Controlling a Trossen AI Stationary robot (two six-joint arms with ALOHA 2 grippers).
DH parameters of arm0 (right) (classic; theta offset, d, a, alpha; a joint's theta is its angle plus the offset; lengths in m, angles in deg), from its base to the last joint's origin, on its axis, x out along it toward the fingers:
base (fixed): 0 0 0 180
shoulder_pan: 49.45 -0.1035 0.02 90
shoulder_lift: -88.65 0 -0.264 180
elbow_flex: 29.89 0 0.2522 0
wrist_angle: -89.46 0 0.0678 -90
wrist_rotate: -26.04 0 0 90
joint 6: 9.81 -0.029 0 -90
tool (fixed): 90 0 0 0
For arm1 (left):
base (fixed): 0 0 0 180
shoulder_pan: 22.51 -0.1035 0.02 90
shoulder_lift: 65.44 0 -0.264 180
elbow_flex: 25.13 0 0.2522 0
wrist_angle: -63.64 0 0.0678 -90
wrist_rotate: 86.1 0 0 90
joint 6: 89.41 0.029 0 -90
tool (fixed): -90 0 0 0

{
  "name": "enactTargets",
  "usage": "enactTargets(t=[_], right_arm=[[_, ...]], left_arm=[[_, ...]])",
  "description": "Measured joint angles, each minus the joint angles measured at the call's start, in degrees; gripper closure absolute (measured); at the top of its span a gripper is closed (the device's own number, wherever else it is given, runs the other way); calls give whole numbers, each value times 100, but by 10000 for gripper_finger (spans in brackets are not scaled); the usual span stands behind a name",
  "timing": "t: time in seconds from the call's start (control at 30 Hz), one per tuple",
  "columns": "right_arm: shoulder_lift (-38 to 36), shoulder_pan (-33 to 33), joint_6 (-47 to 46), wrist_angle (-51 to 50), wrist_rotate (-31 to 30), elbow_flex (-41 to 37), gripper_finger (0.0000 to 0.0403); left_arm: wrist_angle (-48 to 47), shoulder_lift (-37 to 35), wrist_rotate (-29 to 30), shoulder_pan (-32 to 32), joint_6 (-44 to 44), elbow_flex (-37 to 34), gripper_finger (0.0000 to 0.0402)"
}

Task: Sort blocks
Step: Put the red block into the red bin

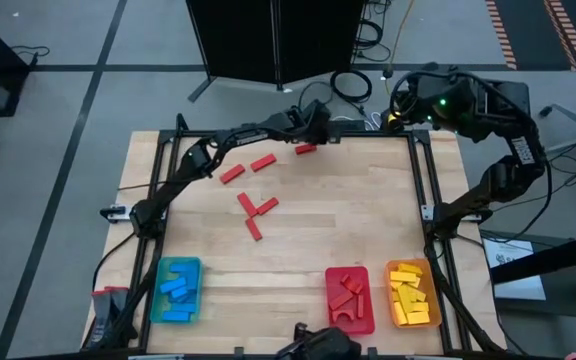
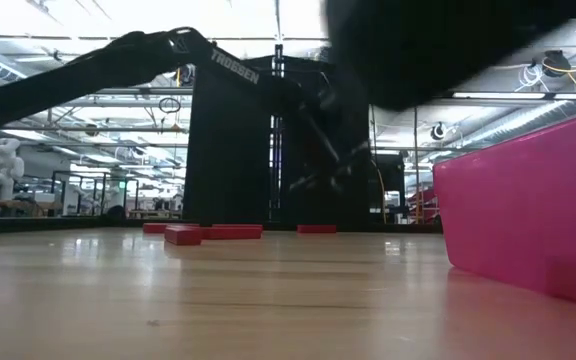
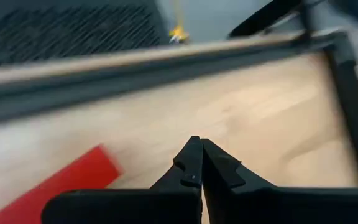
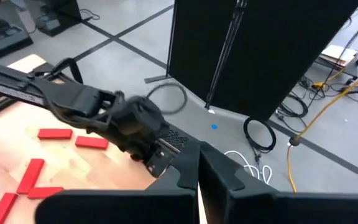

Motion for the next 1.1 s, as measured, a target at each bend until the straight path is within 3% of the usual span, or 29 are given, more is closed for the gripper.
enactTargets(t=[0.43,0.83,0.93,1.1], right_arm=[[0,-73,294,24,160,0,403],[0,-523,513,14,155,0,403],[0,-656,536,13,155,0,403],[0,-779,665,45,128,0,403]], left_arm=[[-446,415,-169,-112,-934,-7,401],[-478,400,-1081,-548,-2504,-4,402],[-558,299,-1179,-641,-2208,-11,402],[-2563,-130,-618,-999,-962,6,402]])
